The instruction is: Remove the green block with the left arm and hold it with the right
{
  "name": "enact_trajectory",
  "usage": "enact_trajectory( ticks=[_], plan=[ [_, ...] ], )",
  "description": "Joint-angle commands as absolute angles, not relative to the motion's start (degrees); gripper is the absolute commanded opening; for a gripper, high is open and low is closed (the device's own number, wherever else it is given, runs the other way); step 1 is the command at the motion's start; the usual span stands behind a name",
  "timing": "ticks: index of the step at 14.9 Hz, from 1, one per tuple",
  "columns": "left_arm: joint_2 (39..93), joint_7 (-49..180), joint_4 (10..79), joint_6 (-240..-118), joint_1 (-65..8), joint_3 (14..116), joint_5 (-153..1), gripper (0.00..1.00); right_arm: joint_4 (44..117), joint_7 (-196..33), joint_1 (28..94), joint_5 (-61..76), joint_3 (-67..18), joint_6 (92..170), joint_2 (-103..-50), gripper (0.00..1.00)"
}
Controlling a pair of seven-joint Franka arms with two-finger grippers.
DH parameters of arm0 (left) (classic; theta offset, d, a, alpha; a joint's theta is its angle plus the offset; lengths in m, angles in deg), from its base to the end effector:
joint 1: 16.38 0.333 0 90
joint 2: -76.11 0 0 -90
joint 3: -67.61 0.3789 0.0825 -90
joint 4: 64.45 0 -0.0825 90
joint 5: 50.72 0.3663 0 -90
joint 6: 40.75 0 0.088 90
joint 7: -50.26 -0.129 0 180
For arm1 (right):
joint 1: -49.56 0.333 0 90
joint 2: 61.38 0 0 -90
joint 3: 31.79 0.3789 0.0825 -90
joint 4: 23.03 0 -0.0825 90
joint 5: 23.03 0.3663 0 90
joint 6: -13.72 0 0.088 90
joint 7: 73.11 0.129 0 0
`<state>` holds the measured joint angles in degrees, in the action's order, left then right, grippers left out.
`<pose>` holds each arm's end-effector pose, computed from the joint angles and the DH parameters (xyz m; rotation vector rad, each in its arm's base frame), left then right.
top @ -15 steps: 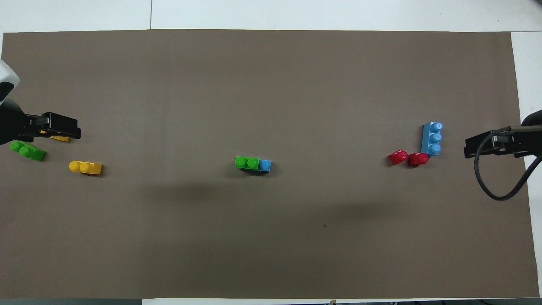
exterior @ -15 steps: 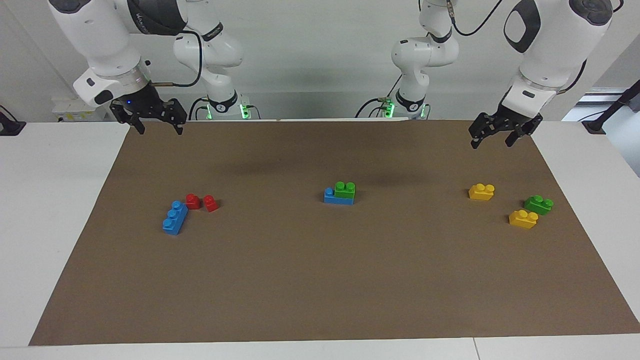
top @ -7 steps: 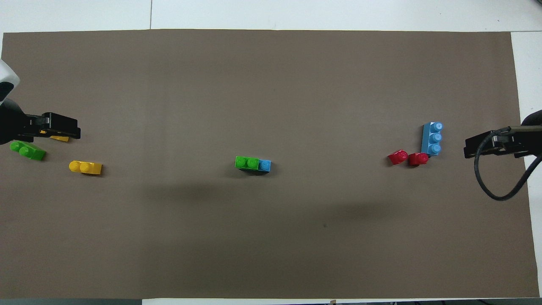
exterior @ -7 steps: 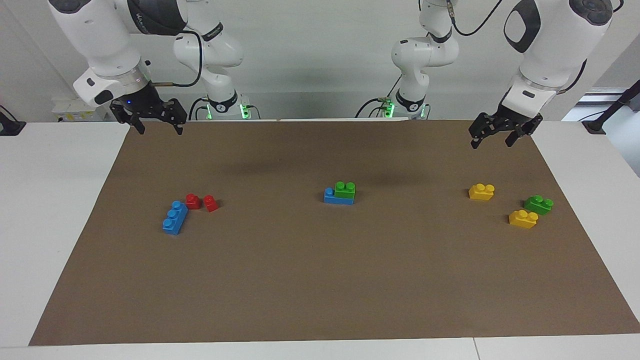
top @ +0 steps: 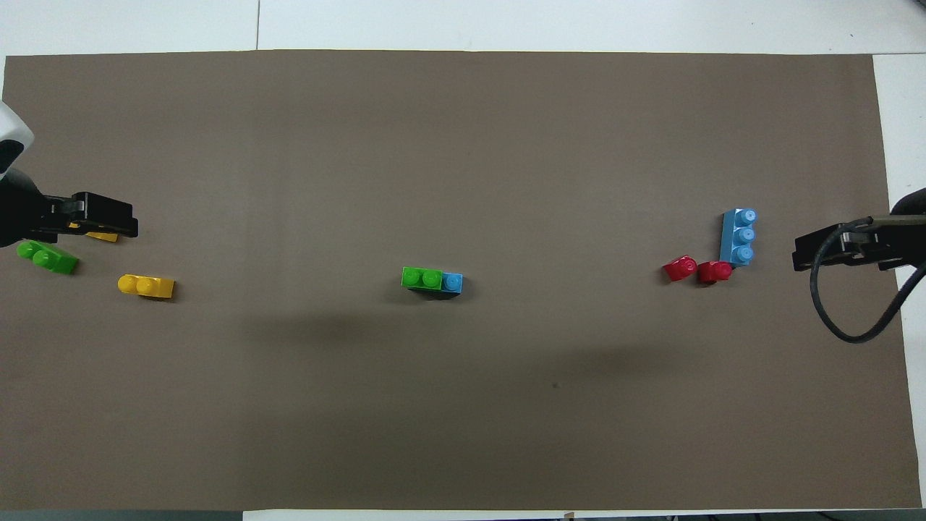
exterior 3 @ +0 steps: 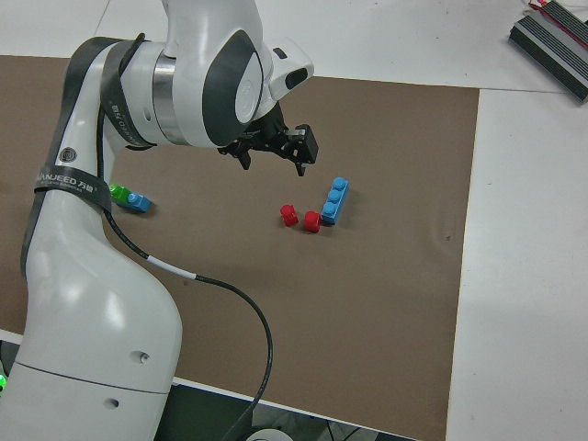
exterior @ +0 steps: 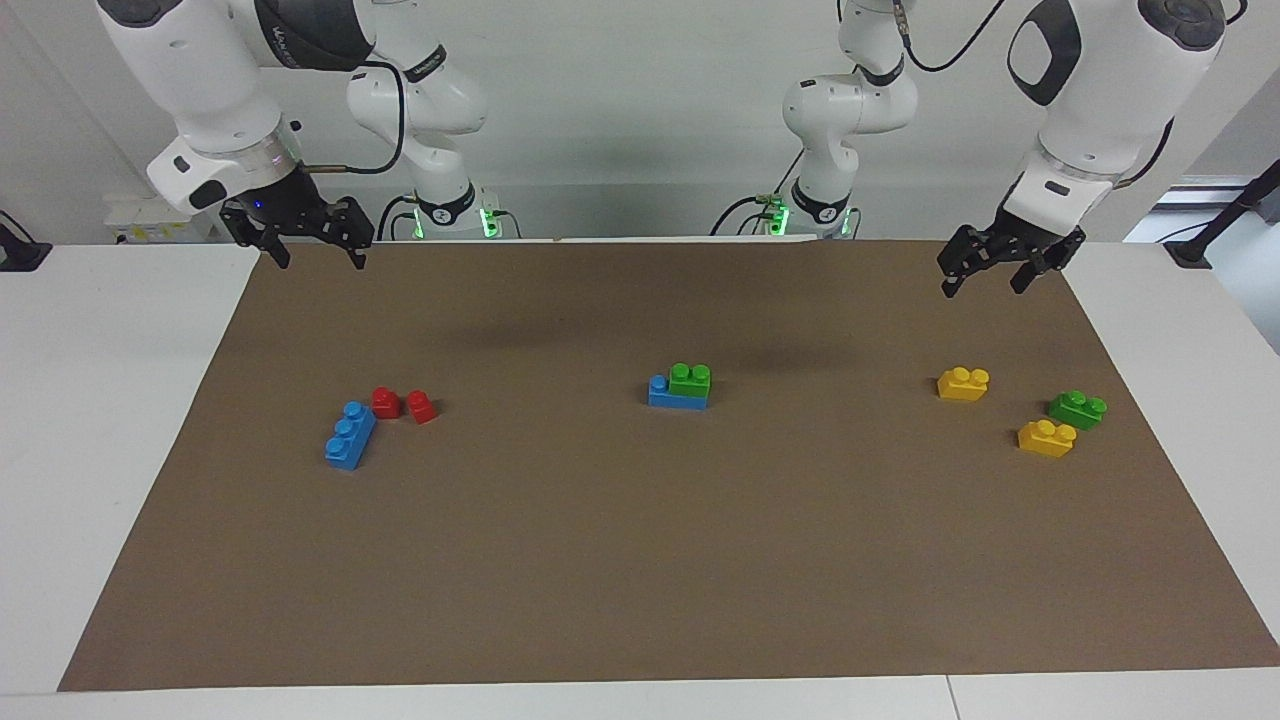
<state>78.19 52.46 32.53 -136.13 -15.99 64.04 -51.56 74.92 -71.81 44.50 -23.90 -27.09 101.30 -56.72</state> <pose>0.5289 -0.0318 0.6373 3.1288 -0.0247 0.0121 0.4967 -0.0032 0.6415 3.1147 -0.0459 -0.1555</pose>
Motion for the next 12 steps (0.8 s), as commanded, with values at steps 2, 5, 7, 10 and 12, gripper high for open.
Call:
enact_trajectory(
  ticks=[2, 5, 7, 10, 12],
  plan=[
    [79.80, 52.29, 32.76, -134.80, -15.41, 64.01, -52.39, 1.00, 74.70, -73.81, 43.50, -23.99, -26.60, 100.38, -56.90, 1.00],
    [79.80, 52.29, 32.76, -134.62, -15.32, 64.01, -52.48, 1.00, 74.62, -73.81, 43.50, -23.99, -26.60, 100.38, -56.90, 1.00],
    [79.89, 52.29, 32.94, -134.62, -15.41, 64.01, -52.48, 1.00, 74.62, -73.81, 43.49, -24.08, -26.60, 100.38, -56.90, 1.00],
    [79.89, 52.37, 32.94, -134.62, -15.85, 64.01, -52.39, 1.00, 74.62, -73.81, 43.41, -24.08, -26.60, 100.38, -56.90, 1.00],
    [79.89, 52.46, 32.94, -134.45, -15.85, 63.92, -52.48, 1.00, 74.62, -73.81, 43.50, -24.08, -26.69, 100.38, -56.90, 1.00]
  ],
)
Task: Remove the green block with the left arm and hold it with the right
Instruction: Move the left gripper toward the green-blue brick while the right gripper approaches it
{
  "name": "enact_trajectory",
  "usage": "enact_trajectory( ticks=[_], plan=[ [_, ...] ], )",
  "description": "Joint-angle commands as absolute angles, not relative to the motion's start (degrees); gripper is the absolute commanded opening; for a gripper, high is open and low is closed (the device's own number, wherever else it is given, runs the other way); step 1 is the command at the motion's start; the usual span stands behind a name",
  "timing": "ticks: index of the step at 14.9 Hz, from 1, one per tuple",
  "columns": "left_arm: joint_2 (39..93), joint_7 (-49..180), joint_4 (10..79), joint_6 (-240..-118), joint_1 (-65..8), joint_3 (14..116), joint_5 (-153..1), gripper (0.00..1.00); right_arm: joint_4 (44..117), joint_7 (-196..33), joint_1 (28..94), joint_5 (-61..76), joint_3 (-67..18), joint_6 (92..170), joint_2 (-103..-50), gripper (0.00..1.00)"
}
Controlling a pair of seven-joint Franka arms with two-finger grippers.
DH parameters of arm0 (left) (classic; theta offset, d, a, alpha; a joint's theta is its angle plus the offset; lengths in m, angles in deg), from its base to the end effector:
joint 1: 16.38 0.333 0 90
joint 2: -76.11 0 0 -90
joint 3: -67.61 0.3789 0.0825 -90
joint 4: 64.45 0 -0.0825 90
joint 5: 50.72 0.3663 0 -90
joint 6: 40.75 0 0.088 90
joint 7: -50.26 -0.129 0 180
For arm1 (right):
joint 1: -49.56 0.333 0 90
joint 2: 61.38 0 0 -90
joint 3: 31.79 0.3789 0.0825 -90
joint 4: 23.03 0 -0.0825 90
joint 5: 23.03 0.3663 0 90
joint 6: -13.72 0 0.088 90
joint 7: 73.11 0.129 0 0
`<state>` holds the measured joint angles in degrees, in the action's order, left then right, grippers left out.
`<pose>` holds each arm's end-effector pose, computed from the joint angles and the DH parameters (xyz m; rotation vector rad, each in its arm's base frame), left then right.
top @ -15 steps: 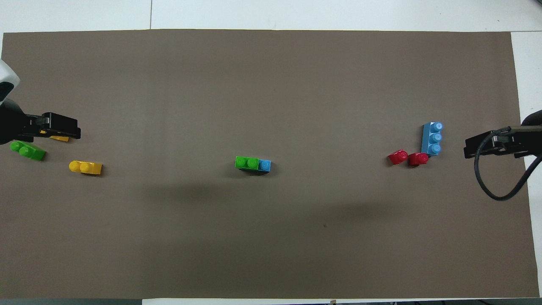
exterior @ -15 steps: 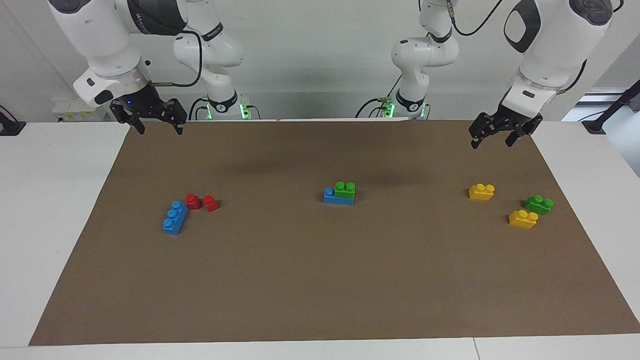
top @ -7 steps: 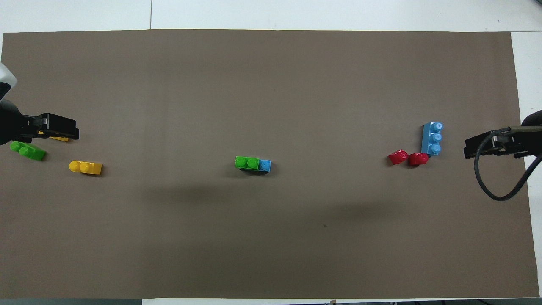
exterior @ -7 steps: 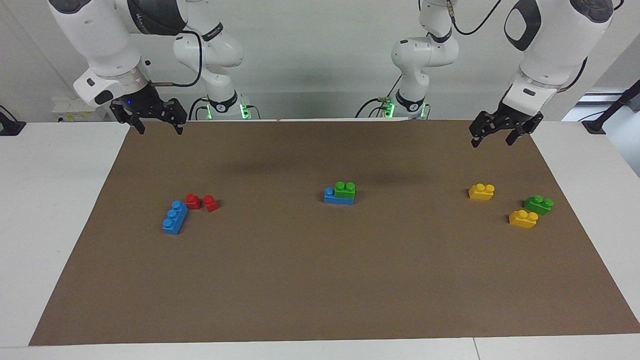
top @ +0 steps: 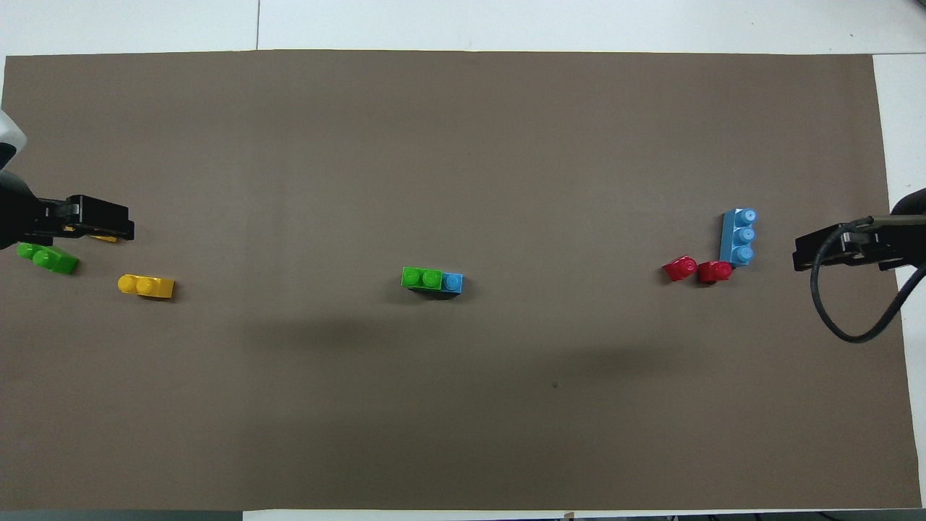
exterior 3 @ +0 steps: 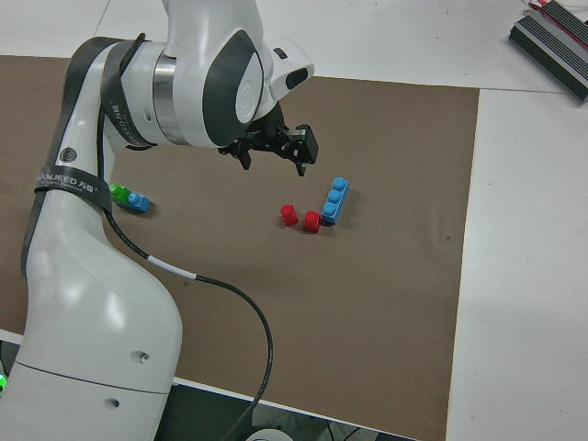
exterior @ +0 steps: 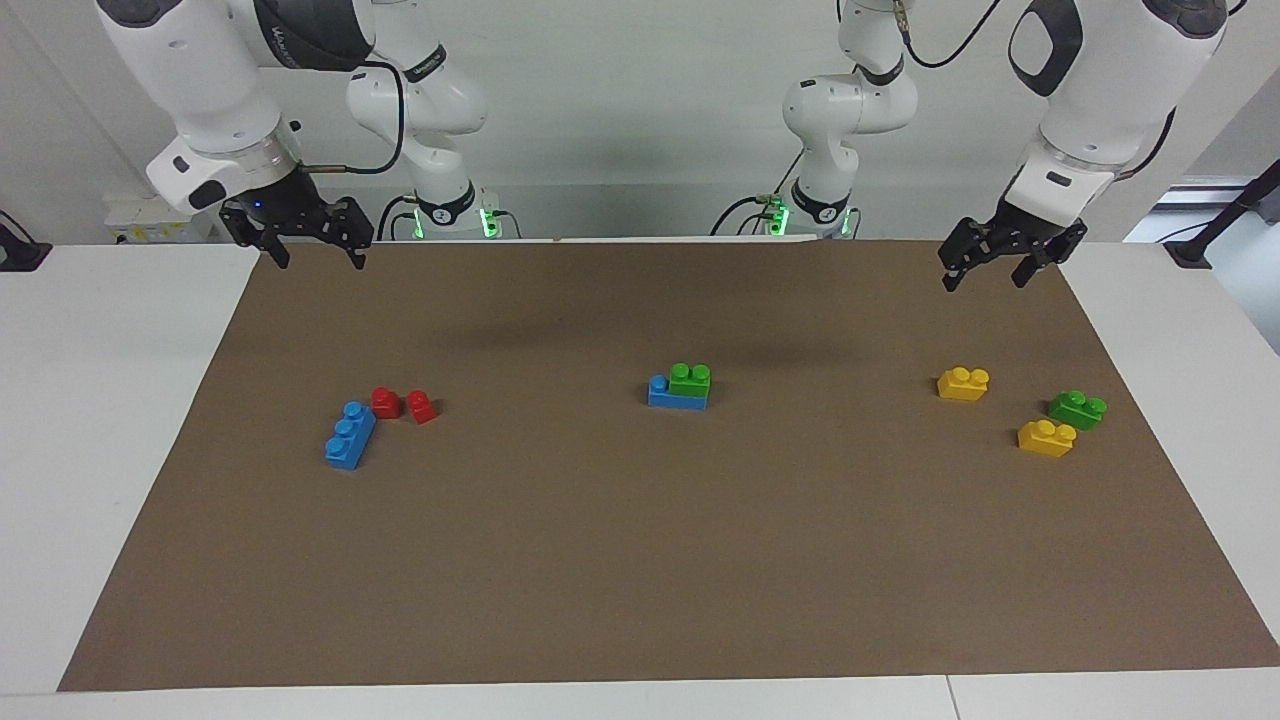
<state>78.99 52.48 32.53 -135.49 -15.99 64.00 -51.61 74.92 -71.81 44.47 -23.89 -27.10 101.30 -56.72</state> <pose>0.5231 -0.0323 0.6436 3.1286 -0.0253 0.0164 0.4967 -0.0035 0.6415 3.1149 -0.0470 -0.1555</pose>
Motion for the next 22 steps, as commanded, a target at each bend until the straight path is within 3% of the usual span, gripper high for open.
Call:
enact_trajectory(
  ticks=[1, 9, 22],
  plan=[
    [79.89, 52.46, 32.94, -134.45, -15.85, 63.92, -52.48, 1.00, 74.62, -73.81, 43.50, -24.08, -26.60, 100.38, -56.90, 1.00],
    [80.24, 56.15, 33.11, -134.27, -16.03, 63.66, -52.56, 1.00, 74.53, -73.81, 43.50, -24.17, -26.60, 100.56, -56.99, 1.00],
    [83.05, 99.88, 38.46, -135.76, -24.01, 63.30, -53.97, 1.00, 74.27, -73.55, 43.76, -24.08, -26.60, 101.44, -57.16, 1.00]
  ],
)
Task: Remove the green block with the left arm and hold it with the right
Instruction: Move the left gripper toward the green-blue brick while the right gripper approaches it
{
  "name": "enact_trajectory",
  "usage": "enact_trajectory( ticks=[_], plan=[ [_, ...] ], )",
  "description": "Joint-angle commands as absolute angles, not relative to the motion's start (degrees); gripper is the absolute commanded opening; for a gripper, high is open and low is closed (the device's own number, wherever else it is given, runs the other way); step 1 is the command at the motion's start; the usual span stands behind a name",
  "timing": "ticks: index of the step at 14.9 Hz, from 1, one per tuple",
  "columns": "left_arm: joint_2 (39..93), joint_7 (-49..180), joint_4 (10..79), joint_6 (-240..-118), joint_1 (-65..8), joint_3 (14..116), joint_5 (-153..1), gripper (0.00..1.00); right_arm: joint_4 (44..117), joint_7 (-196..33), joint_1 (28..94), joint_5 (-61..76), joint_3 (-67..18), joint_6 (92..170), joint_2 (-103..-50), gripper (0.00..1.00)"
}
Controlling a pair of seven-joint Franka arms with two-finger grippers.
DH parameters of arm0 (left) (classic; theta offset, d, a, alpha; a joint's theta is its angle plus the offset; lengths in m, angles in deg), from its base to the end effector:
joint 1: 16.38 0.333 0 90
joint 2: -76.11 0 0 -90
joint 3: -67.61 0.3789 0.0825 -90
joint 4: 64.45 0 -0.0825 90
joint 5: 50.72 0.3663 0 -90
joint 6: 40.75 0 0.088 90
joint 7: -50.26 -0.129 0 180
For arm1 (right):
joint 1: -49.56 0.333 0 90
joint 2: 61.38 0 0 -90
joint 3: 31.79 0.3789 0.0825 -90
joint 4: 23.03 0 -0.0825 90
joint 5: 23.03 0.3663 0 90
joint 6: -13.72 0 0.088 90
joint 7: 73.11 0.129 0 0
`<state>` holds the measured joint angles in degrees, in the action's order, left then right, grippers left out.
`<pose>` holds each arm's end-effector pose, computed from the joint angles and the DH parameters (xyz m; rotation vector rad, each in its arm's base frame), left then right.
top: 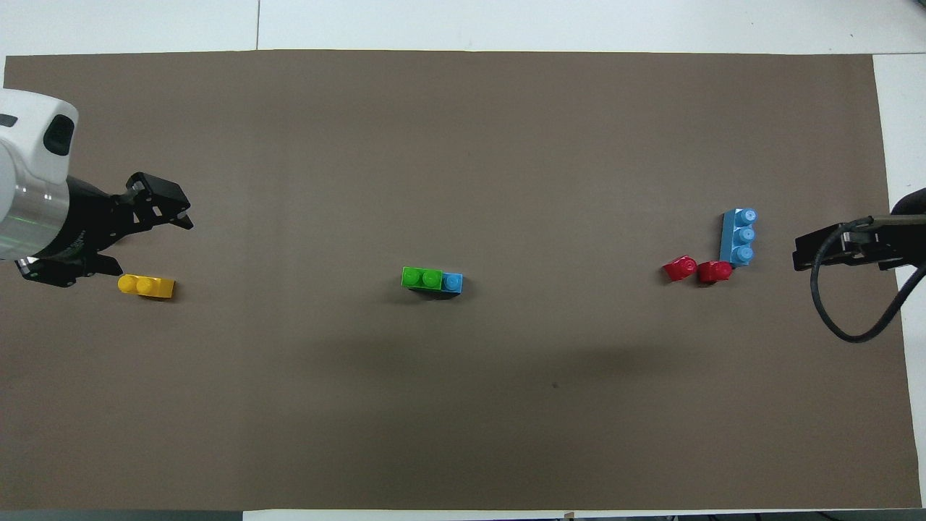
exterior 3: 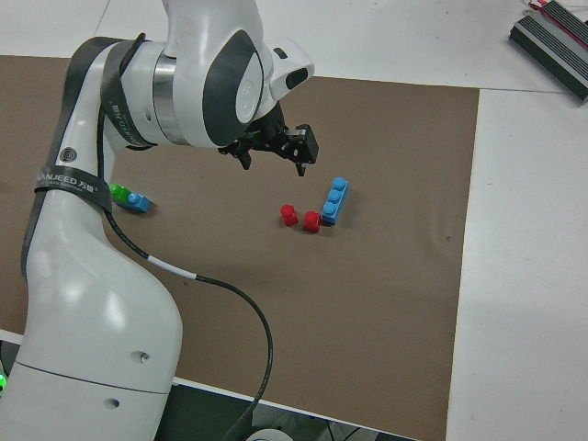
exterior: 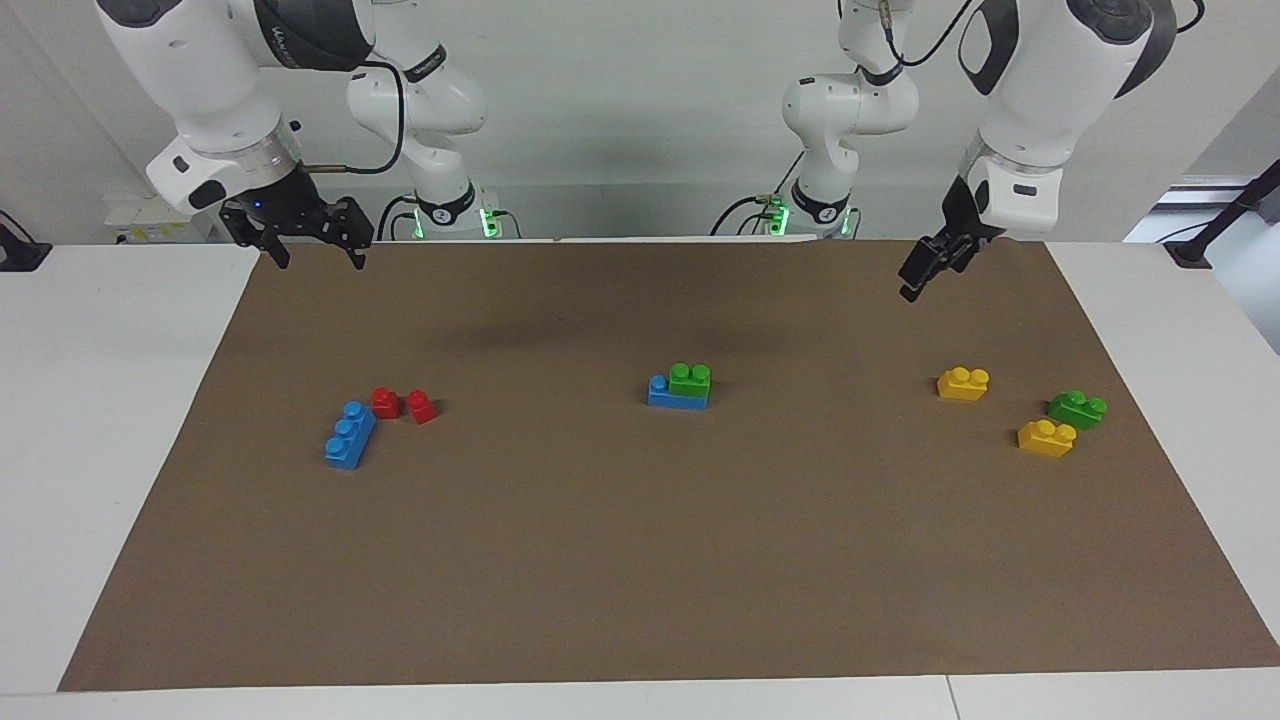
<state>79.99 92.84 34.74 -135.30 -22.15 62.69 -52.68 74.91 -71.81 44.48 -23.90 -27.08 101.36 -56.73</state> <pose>0.5054 -0.1013 0.6346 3.0006 0.8625 -0.0386 0.4969 -0.0033 0.6415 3.1148 -0.0461 -0.1539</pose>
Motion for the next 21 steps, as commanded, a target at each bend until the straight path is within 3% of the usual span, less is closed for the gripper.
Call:
enact_trajectory(
  ticks=[1, 8, 13, 21],
  plan=[
    [83.49, 104.01, 39.52, -136.11, -24.46, 63.30, -54.67, 1.00, 74.35, -73.46, 43.85, -24.08, -26.60, 101.52, -57.16, 1.00],
    [85.43, 133.56, 44.80, -144.55, -32.19, 63.30, -55.55, 1.00, 74.79, -63.64, 43.76, -23.73, -26.52, 105.48, -57.25, 1.00],
    [85.16, 148.05, 48.39, -150.51, -37.54, 63.30, -56.87, 1.00, 76.72, -39.42, 44.73, -19.62, -26.25, 107.15, -57.87, 0.97],
    [78.41, 158.71, 48.50, -156.50, -42.74, 63.30, -56.87, 1.00, 81.99, -1.17, 48.76, -4.94, -26.17, 115.04, -58.57, 0.97]
  ],
)
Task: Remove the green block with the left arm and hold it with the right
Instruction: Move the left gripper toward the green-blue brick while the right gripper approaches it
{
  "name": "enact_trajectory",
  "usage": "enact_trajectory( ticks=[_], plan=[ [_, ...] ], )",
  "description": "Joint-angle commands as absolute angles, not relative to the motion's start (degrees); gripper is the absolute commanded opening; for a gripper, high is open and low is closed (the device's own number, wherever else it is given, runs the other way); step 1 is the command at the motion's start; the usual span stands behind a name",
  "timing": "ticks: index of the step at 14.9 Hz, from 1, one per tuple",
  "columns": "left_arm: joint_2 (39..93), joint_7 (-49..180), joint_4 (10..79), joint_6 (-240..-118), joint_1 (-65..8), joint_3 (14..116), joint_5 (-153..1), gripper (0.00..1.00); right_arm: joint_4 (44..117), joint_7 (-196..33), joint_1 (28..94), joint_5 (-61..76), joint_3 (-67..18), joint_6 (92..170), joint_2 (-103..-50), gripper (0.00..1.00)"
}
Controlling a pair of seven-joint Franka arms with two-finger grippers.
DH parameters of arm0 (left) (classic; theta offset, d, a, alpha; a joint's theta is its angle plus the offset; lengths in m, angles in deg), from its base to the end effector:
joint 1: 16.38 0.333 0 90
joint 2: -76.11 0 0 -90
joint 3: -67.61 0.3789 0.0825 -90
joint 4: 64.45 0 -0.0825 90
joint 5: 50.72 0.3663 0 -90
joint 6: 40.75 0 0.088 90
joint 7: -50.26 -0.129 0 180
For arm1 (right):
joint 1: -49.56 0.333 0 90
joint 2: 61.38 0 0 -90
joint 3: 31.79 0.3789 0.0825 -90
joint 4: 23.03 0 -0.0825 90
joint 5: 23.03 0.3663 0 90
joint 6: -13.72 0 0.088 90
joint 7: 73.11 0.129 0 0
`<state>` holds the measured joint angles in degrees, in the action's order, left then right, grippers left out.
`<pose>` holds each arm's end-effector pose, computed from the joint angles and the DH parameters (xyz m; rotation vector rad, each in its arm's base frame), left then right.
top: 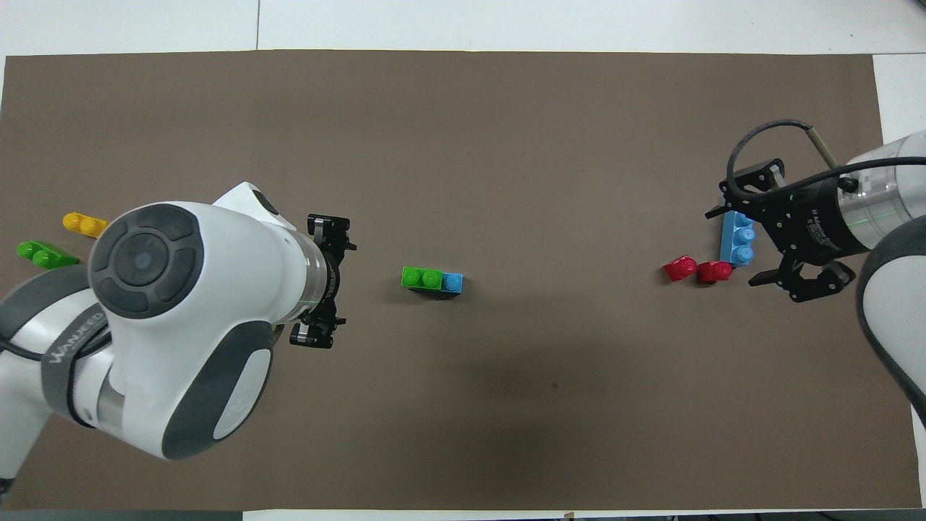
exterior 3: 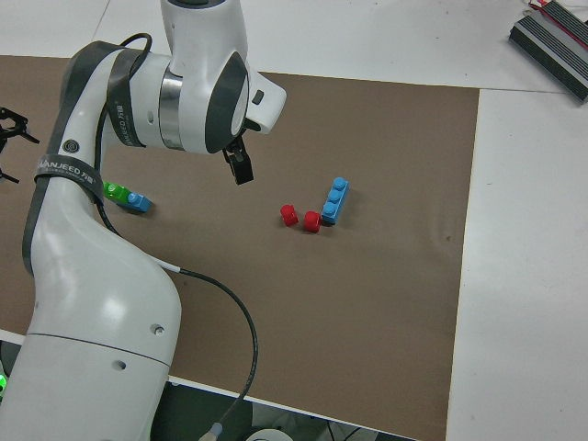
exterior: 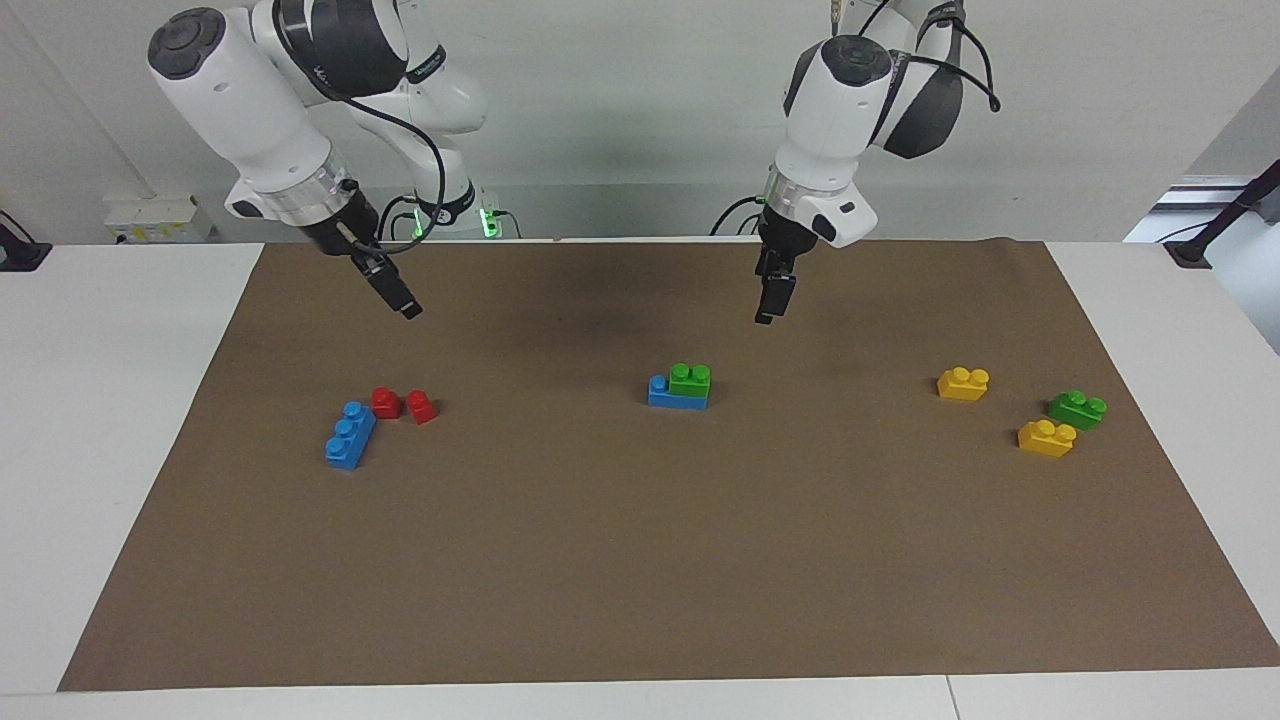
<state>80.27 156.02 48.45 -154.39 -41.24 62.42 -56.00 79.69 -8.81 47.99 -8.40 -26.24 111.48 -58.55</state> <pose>0.4517 -0.2717 0.5564 2.3627 1.9003 -0.0629 0.5192 0.0667 0.6051 -2.5183 1.5308 0.2513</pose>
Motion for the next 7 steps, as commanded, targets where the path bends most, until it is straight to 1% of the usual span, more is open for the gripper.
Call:
enact_trajectory(
  ticks=[1, 3, 5, 7],
  plan=[
    [77.61, 159.68, 48.41, -157.38, -43.27, 63.30, -56.87, 1.00, 82.00, 2.79, 48.86, -3.62, -26.16, 116.02, -59.35, 0.97],
    [76.12, 160.56, 48.06, -158.44, -43.80, 63.30, -56.78, 1.00, 82.09, 8.34, 50.78, -1.24, -26.25, 118.30, -60.94, 0.97],
    [73.49, 160.74, 46.83, -158.61, -45.02, 63.39, -56.43, 1.00, 82.35, 11.78, 52.80, -0.27, -26.25, 120.67, -61.99, 0.97],
    [72.77, 160.74, 46.47, -159.05, -45.20, 63.39, -56.34, 1.00, 82.79, 14.68, 54.39, 0.00, -26.16, 122.87, -63.40, 0.97]
  ],
)
